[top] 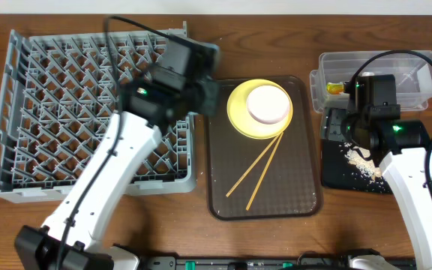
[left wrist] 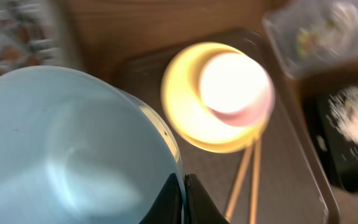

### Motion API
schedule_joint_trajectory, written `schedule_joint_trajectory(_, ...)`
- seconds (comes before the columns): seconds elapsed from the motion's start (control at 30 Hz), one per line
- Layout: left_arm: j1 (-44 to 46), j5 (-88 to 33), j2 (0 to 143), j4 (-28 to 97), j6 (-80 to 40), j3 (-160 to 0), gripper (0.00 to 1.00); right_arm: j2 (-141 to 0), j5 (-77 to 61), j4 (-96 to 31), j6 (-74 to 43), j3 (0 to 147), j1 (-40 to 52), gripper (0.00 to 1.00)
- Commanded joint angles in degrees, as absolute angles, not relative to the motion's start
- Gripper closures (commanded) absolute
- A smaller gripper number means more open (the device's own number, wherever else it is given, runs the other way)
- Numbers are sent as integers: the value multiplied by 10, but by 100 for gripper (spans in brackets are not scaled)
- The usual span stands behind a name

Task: Sort waste into correct bins and load items into the dishwasher rack
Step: 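Carry the light-blue bowl with the left gripper to the rack's back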

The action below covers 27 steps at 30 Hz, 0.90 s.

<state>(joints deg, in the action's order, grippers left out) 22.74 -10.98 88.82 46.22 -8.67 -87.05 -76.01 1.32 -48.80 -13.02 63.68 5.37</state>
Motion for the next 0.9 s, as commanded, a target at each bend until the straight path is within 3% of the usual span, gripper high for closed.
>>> schedule_joint_trajectory(0.0,175,-158,887,465,-75,-891,94,-756,19,-487,-137,641,51,27)
schedule_joint_trajectory(0.4,80,-198,1002,482,-75,-1092,94,-756,19,-478,-137,641,51,27)
schedule_joint_trajectory(0.87,-12,-612,1169,349,-84,-1136,94,-756,19,-478,-136,641,51,26)
